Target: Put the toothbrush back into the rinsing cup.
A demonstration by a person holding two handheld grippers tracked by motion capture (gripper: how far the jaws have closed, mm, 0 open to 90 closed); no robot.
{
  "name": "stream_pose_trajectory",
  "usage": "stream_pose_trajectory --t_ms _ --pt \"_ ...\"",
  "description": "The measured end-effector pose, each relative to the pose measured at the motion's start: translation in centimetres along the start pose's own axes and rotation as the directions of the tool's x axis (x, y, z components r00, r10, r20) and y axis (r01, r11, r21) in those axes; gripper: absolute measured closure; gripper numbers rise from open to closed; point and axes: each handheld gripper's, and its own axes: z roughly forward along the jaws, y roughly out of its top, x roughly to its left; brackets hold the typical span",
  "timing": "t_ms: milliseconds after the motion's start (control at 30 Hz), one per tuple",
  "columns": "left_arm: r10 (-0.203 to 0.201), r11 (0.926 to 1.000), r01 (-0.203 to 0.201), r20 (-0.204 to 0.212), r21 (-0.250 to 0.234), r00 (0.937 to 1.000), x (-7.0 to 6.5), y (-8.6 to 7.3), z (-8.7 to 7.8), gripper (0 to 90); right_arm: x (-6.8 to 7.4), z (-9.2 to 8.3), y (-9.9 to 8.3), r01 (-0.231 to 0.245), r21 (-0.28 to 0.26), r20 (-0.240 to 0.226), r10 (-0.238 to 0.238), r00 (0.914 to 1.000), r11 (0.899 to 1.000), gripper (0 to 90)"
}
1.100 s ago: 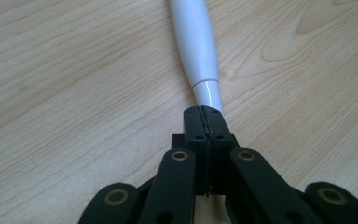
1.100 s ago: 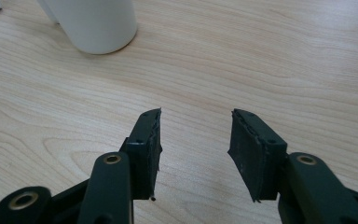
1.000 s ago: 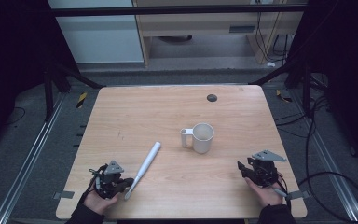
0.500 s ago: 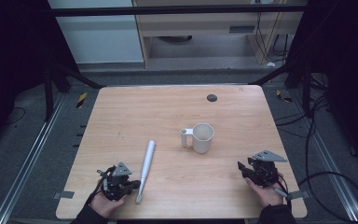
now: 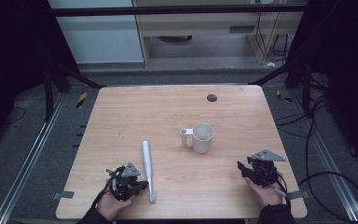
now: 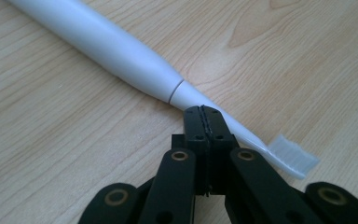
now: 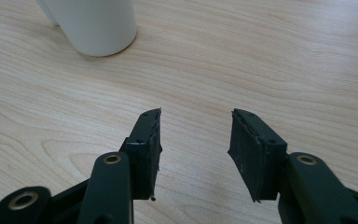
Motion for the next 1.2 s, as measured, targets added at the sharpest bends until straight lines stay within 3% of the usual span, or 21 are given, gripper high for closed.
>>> stream_pose_trajectory --t_ms 400,567,767,933,1067,1200 --pt "0.036 0.9993 -0.036 0.011 0.004 0.9993 -1.0 0.9 1.2 89.7 0.0 0.0 0.0 -0.006 0.002 -0.003 0.006 1.0 1.0 53.0" --pt "0.029 0.9993 -0.029 0.007 -0.022 0.9996 -0.7 1.1 0.6 89.7 -0.1 0.0 0.0 -0.002 0.001 0.0 0.002 1.0 1.0 53.0" --pt "0.016 0.9959 -0.021 -0.056 -0.088 0.9983 1.4 2.5 -1.2 89.6 -0.2 0.1 -0.1 -0.005 0.003 0.002 0.005 1.0 1.0 53.0" --pt "-0.008 0.9921 -0.007 -0.122 -0.125 0.9925 3.9 4.6 -1.9 89.7 -0.2 0.2 -0.1 -0.005 0.005 0.003 0.005 1.0 1.0 53.0" --pt "-0.014 0.99 -0.009 -0.158 -0.141 0.9874 5.6 6.4 -1.5 89.7 -0.1 0.3 -0.1 -0.006 0.008 -0.001 0.006 1.0 1.0 52.9" --pt "-0.028 0.9919 0.008 -0.159 -0.127 0.9869 7.2 7.6 -0.3 89.7 -0.1 0.3 -0.1 -0.008 0.008 -0.001 0.008 1.0 1.0 52.9"
